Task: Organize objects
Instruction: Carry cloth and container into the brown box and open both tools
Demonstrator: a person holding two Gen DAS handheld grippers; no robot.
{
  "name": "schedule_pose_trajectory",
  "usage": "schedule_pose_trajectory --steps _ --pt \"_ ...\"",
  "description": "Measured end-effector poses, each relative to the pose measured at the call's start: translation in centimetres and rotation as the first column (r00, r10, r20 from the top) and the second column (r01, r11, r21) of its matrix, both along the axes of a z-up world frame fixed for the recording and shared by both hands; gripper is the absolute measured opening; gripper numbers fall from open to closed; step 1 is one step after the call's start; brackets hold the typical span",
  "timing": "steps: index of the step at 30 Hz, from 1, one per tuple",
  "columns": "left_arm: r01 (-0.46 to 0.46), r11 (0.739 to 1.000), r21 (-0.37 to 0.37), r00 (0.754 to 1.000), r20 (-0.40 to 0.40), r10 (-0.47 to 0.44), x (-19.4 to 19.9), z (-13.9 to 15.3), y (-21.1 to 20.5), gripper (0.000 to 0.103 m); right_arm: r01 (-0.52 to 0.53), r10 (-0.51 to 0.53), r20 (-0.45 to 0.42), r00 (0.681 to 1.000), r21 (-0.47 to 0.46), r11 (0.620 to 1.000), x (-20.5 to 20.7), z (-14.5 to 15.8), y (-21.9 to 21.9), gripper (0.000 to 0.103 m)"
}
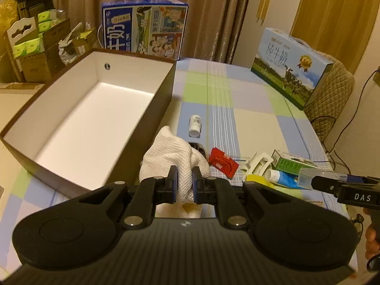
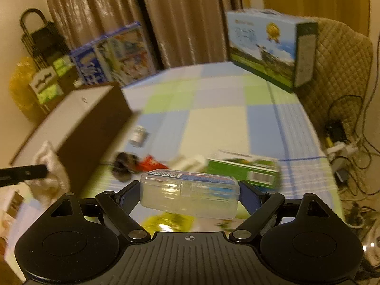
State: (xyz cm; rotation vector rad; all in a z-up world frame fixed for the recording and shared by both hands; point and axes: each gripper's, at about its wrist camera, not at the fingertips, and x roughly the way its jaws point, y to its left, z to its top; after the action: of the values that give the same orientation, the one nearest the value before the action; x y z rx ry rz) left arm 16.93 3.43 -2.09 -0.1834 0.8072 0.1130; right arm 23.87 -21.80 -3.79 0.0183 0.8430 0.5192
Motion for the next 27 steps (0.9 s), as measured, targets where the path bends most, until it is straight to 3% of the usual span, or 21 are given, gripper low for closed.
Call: schedule_pose_trajectory --steps 11,17,27 --pt "0.065 0.998 -0.024 0.996 0.059 -0.064 -0.5 4.0 9.4 0.009 -0.121 0.114 0.076 0.991 0.091 0.989 -4.6 4.1 12.7 0.084" --pt "0.068 0.998 -0.005 0.989 0.132 -0.066 -0.6 6.2 15.4 0.005 -0.179 0.167 0.109 0.980 0.106 0.978 -5.3 4.5 20.2 0.084" --pt "0.045 0.999 -0.019 0.997 0.066 -0.044 -0.1 3.9 21.7 0.005 -0.199 0.193 0.090 0.977 0.057 0.978 -5.1 3.2 25.6 0.084"
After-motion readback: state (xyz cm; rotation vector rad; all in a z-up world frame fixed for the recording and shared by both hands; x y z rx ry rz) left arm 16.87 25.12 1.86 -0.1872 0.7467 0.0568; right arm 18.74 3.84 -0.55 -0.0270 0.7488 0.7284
